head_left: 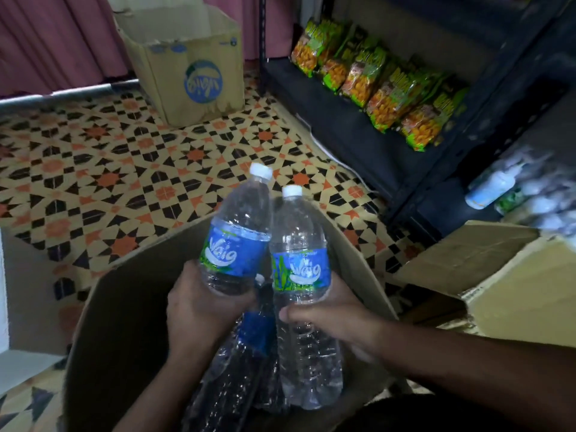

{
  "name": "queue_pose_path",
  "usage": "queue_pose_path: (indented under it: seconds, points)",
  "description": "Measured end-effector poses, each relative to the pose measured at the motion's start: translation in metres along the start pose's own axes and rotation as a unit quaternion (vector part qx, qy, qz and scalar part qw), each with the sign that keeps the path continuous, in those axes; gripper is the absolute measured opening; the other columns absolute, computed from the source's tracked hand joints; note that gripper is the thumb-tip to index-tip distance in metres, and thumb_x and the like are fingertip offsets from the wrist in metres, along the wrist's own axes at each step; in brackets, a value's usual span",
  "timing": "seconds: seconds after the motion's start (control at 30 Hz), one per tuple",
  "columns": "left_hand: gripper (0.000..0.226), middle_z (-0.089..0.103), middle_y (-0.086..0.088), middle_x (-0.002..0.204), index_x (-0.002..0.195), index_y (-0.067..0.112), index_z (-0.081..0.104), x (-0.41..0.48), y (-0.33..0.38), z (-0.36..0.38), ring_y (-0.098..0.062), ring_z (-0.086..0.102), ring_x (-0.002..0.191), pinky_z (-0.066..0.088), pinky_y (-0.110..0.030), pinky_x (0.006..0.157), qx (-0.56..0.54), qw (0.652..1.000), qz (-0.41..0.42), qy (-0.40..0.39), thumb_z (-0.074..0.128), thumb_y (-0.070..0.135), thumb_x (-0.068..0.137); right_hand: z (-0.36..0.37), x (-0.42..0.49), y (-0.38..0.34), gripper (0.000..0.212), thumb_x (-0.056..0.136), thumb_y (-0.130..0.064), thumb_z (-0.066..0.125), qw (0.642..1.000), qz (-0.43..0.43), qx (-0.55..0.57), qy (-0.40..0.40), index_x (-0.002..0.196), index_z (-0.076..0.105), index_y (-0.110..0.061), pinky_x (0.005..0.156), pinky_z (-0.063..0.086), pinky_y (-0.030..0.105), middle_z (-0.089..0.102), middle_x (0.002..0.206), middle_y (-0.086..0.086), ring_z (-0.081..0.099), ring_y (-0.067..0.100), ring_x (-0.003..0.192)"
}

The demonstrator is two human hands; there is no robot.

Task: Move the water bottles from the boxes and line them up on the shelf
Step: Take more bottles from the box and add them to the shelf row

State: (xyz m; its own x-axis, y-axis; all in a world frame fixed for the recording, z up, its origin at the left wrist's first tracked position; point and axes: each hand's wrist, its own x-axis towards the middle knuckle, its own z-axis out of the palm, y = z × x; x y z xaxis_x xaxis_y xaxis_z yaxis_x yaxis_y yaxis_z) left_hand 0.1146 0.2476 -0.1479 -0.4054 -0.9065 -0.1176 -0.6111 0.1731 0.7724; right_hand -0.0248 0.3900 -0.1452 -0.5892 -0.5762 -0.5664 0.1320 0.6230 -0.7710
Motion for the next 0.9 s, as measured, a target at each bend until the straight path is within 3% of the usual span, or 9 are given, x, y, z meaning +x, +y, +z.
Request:
queue_pose_path:
  seconds: [0.13,0.23,0.33,0.47,0.53,0.6,0.7,0.8,0.9]
  points:
    - [0.069,0.068,0.005,0.087,0.098,0.024,0.056,-0.01,0.055,-0.018,-0.017,0.066,0.082,0.05,-0.027,0.07,-0.042,0.997,0.048,0.043,0.089,0.054,0.045,-0.038,-0.036,-0.041,0.081,0.057,-0.009,0.094,0.994,-0.1,0.034,0.018,0.124,0.053,-0.025,0.081,0.054,0.014,0.074,0.104,-0.01,0.069,-0.005,0.091]
    - [0.076,0.07,0.01,0.092,0.102,0.027,0.063,-0.018,0.105,-0.024,-0.014,0.068,0.087,0.054,-0.031,0.079,-0.077,0.991,0.092,0.067,0.082,0.067,0.039,-0.066,-0.066,-0.06,0.072,0.059,0.006,0.09,0.98,-0.177,0.067,0.063,0.119,0.057,-0.016,0.081,0.056,0.021,0.077,0.103,-0.004,0.073,0.006,0.093]
    - [0.076,0.072,0.015,0.091,0.103,0.03,0.066,-0.034,0.162,-0.022,-0.006,0.07,0.088,0.057,-0.034,0.083,-0.139,0.976,0.154,0.066,0.081,0.067,0.039,-0.102,-0.101,-0.077,0.072,0.06,0.017,0.086,0.959,-0.234,0.1,0.127,0.118,0.055,-0.012,0.078,0.056,0.018,0.076,0.106,0.002,0.072,0.007,0.094]
    - [0.08,0.071,0.017,0.098,0.108,0.033,0.064,-0.055,0.232,0.01,-0.007,0.07,0.09,0.058,-0.035,0.08,-0.216,0.961,0.17,0.029,0.085,0.069,0.04,-0.163,-0.144,-0.083,0.077,0.057,0.008,0.091,0.929,-0.271,0.109,0.226,0.122,0.054,-0.008,0.089,0.058,0.028,0.074,0.11,0.005,0.071,0.019,0.104]
    - [0.077,0.069,0.016,0.1,0.105,0.033,0.06,-0.073,0.27,0.028,-0.01,0.068,0.089,0.056,-0.035,0.081,-0.246,0.955,0.167,0.0,0.089,0.066,0.041,-0.194,-0.165,-0.081,0.076,0.055,0.006,0.093,0.911,-0.279,0.116,0.281,0.119,0.056,-0.01,0.086,0.058,0.027,0.075,0.107,0.003,0.072,0.018,0.101]
    - [0.071,0.066,0.011,0.097,0.099,0.028,0.054,-0.107,0.308,0.04,-0.017,0.063,0.087,0.052,-0.033,0.078,-0.246,0.947,0.208,-0.006,0.091,0.053,0.043,-0.228,-0.189,-0.076,0.076,0.053,0.001,0.095,0.889,-0.289,0.112,0.337,0.117,0.057,-0.014,0.085,0.058,0.027,0.076,0.104,-0.001,0.072,0.013,0.097]
    - [0.071,0.067,0.002,0.097,0.097,0.022,0.053,-0.153,0.354,0.059,-0.024,0.064,0.093,0.051,-0.036,0.08,-0.254,0.931,0.26,-0.031,0.089,0.051,0.043,-0.276,-0.219,-0.062,0.076,0.055,0.002,0.093,0.859,-0.298,0.125,0.398,0.119,0.055,-0.011,0.085,0.059,0.032,0.076,0.105,0.001,0.073,0.017,0.098]
    - [0.07,0.068,0.0,0.098,0.098,0.019,0.054,-0.185,0.391,0.088,-0.024,0.062,0.094,0.043,-0.028,0.076,-0.273,0.918,0.275,-0.082,0.091,0.047,0.046,-0.318,-0.246,-0.049,0.075,0.056,0.004,0.093,0.83,-0.301,0.137,0.449,0.119,0.054,-0.007,0.08,0.059,0.029,0.076,0.103,0.003,0.074,0.016,0.093]
    - [0.067,0.068,-0.001,0.097,0.096,0.019,0.054,-0.217,0.426,0.108,-0.024,0.06,0.092,0.039,-0.027,0.072,-0.289,0.903,0.294,-0.125,0.093,0.043,0.047,-0.359,-0.271,-0.041,0.076,0.054,-0.002,0.095,0.803,-0.306,0.145,0.49,0.118,0.054,-0.007,0.084,0.059,0.033,0.076,0.103,0.003,0.074,0.016,0.095]
